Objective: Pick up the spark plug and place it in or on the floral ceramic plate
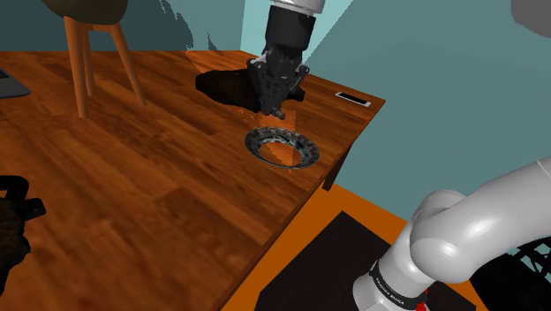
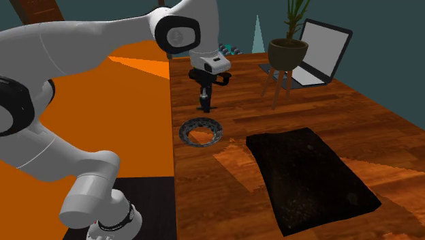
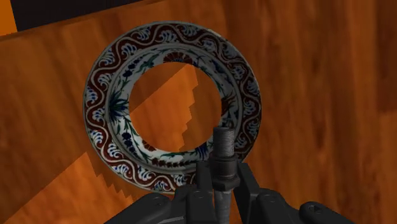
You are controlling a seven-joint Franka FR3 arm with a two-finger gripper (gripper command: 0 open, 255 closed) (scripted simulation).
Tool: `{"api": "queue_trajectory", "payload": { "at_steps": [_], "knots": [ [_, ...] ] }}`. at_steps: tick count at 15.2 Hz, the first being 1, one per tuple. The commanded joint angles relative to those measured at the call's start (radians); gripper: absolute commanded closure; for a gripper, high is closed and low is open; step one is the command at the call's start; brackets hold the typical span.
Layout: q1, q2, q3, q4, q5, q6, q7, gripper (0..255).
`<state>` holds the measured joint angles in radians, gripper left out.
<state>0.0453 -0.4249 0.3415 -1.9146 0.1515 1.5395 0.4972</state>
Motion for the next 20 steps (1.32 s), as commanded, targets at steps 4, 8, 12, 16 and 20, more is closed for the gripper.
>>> {"api": "queue_trajectory", "payload": {
  "at_steps": [4,8,12,16,20],
  "knots": [
    [0.003,-0.122,-0.057,-0.130,0.012,0.003,-0.066,255],
    [0.006,-0.138,-0.053,-0.196,0.017,0.054,-0.070,255],
    [0.009,-0.150,-0.048,-0.259,0.023,0.105,-0.074,255],
    [0.013,-0.159,-0.043,-0.319,0.028,0.156,-0.077,255],
    [0.013,-0.159,-0.043,-0.319,0.028,0.156,-0.077,255]
  ]
}}
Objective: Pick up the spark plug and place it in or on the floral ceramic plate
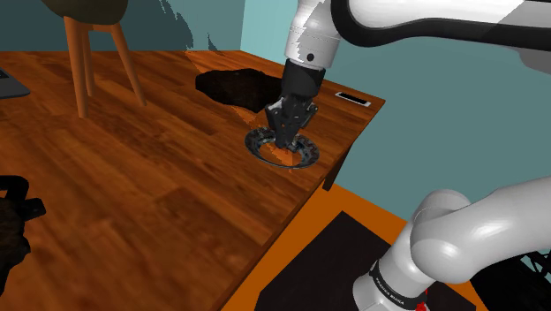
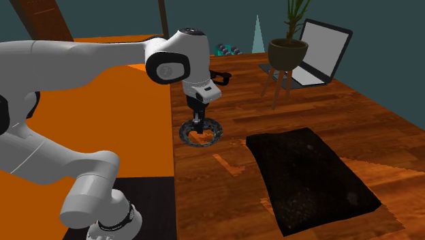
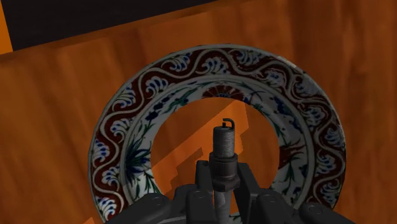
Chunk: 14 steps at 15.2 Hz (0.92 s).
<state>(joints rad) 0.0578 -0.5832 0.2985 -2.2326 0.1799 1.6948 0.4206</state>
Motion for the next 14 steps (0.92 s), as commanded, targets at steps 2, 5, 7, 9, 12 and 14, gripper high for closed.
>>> {"api": "queue_trajectory", "payload": {
  "at_steps": [2,5,7,9,12,14],
  "knots": [
    [0.000,0.000,0.000,-0.001,0.000,0.001,0.000,255],
    [0.000,0.000,0.000,-0.001,0.000,0.001,0.000,0],
    [0.000,0.000,0.000,-0.001,0.000,0.001,0.000,0],
    [0.000,0.000,0.000,-0.001,0.000,0.001,0.000,0],
    [-0.006,0.015,-0.011,0.111,-0.011,-0.096,0.005,0],
    [-0.007,0.022,-0.013,0.143,-0.013,-0.121,0.006,0]
  ]
}}
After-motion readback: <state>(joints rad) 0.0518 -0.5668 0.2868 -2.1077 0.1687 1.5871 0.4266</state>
